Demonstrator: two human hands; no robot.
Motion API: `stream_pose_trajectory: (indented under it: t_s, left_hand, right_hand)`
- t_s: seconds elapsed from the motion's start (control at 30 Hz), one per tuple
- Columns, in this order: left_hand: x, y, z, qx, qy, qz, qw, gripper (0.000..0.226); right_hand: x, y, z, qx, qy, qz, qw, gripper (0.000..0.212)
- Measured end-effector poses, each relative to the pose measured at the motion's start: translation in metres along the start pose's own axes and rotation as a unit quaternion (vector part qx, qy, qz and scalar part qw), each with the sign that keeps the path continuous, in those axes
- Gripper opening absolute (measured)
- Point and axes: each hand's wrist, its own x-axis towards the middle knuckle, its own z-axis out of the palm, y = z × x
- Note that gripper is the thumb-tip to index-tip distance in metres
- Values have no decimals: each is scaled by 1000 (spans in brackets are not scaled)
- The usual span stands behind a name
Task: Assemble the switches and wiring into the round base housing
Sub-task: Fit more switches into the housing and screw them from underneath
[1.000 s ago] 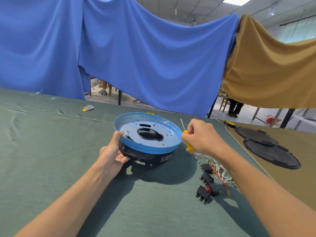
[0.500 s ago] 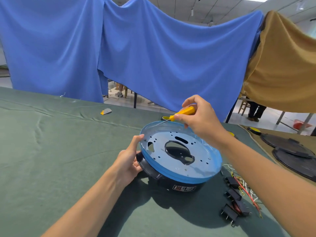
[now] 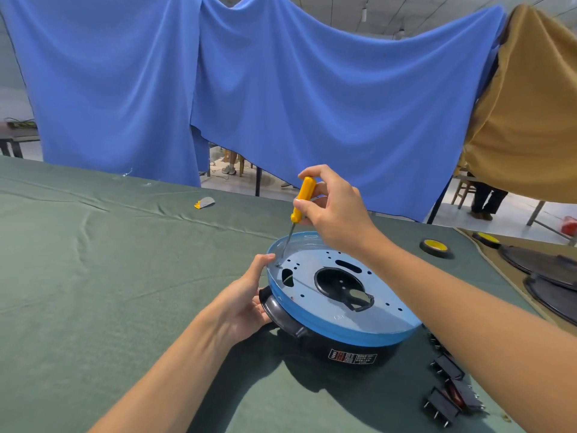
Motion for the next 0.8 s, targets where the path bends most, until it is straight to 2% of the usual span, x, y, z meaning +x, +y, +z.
stream_pose_trajectory:
  t_s: [0.33, 0.8]
  left_hand:
    - [0, 6, -3, -22, -8, -26, 999, 88]
    - [-4, 6, -1, -18, -2, -30, 999, 70]
  right_hand:
    - [3, 3, 11, -18, -20, -19, 999, 27]
    - [1, 12, 7, 3, -25, -20, 999, 27]
